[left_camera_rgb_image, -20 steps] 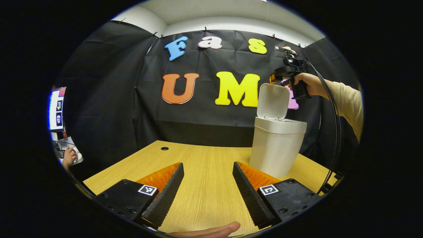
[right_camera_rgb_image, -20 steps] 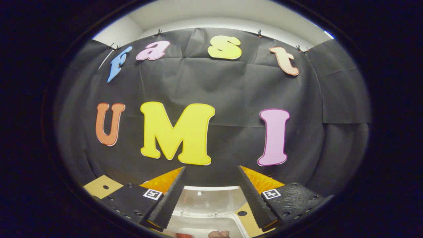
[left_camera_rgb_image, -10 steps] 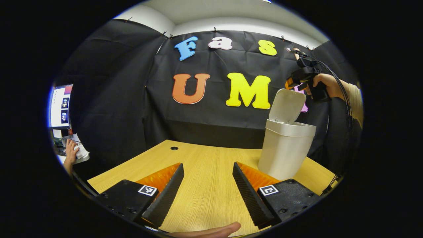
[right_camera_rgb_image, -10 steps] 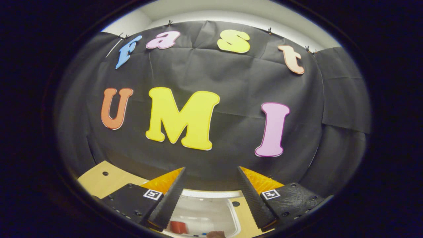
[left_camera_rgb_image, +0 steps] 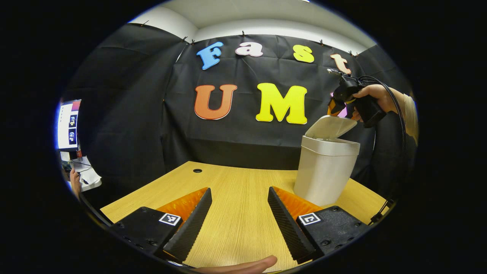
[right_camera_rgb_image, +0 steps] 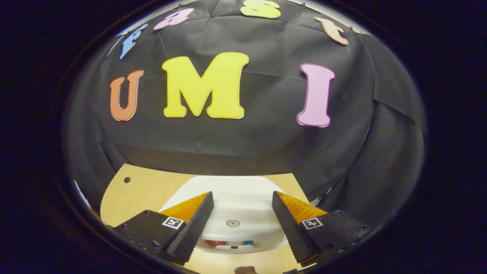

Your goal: Press the lid of the desktop garbage bin to open it, pick up the crumpled paper on the desktop and throw it into the bin, then pick up the pop can on the desktop and drop it into the bin, and finally close the garbage bin lid.

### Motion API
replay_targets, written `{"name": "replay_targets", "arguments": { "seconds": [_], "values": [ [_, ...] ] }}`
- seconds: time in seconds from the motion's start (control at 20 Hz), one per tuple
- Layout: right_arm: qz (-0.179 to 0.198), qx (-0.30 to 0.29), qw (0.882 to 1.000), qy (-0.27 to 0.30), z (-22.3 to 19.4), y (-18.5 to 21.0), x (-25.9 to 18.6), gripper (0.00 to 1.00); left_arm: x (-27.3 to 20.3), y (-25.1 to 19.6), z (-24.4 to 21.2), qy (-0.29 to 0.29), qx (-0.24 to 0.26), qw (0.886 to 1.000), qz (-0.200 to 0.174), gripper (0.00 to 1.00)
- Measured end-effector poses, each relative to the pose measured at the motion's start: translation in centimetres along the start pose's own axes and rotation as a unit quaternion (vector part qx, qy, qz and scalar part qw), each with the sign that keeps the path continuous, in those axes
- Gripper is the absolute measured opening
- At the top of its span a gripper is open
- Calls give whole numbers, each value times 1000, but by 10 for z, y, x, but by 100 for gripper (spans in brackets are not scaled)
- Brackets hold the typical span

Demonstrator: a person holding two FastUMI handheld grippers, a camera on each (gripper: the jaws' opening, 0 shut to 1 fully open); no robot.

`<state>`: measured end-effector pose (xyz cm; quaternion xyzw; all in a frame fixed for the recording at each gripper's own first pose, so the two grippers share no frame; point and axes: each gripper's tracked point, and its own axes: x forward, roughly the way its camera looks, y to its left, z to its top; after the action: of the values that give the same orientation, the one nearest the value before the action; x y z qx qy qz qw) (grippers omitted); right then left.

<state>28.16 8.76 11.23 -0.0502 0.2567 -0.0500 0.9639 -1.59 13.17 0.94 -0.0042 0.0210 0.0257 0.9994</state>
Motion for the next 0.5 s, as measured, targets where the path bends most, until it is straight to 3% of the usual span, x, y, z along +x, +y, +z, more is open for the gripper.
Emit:
{"name": "replay_targets", "arguments": {
  "seconds": [0.25,0.5],
  "values": [
    [7,-35,998,51,-34,-1,-6,96,3,7,-2,5,0,1000,8,96],
    [38,-17,995,87,-65,5,-10,96,4,13,-7,13,10,1000,23,96]
  ]
}}
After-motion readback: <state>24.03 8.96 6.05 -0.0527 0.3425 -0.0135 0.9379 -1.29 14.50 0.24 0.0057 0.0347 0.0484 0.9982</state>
